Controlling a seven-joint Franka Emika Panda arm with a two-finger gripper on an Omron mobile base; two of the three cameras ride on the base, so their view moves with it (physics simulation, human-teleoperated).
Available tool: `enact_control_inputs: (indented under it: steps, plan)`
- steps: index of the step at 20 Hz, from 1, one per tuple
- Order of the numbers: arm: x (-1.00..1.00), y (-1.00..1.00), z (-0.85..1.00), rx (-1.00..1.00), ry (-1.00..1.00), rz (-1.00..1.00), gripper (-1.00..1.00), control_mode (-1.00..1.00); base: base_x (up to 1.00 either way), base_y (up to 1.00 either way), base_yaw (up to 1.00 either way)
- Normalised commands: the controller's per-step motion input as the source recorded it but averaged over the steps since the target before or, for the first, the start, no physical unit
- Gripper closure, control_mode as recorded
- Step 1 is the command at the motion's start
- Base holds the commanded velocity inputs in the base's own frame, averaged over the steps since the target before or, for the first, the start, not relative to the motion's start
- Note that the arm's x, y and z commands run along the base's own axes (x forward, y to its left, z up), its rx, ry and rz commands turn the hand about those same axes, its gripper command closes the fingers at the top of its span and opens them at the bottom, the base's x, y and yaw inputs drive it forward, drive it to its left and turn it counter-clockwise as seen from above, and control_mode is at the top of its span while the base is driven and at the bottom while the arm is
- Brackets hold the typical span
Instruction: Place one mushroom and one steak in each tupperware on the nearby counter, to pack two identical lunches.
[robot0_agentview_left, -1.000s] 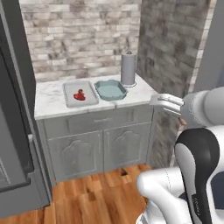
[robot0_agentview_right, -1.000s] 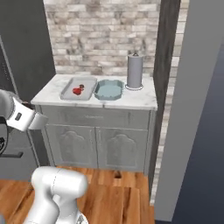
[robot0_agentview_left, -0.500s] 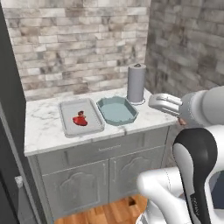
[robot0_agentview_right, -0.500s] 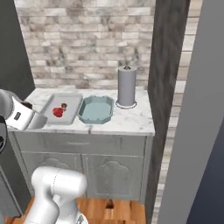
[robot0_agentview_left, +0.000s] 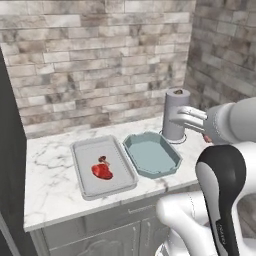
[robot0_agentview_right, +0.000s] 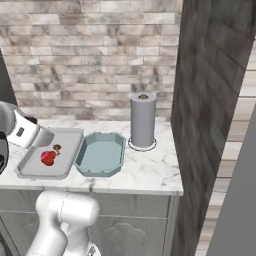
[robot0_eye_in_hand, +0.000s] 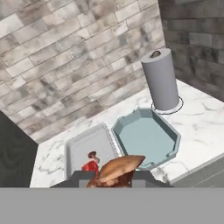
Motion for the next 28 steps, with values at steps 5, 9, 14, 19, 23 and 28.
enact_control_inputs:
  steps: [5,9,14,19,23,28]
  plan:
    - [0.41,-0.02,-0.39,0.0,0.06,0.0,1.0,-1.0,0.11,0.0,0.0]
    - [0.56,-0.18,-0.5,0.0,0.12,0.0,1.0,-1.0,0.0,0.0,0.0]
    - [0.67,-0.07,-0.5,0.0,0.15,0.0,1.0,-1.0,0.0,0.0,0.0]
    - [0.7,0.0,-0.63,-0.01,0.14,0.0,1.0,-1.0,0.0,0.0,0.0]
    - [0.58,-0.04,-0.63,0.0,0.1,0.0,1.0,-1.0,0.0,0.0,0.0]
    - [0.58,-0.03,-0.66,-0.02,0.07,0.0,1.0,-1.0,0.0,0.0,0.0]
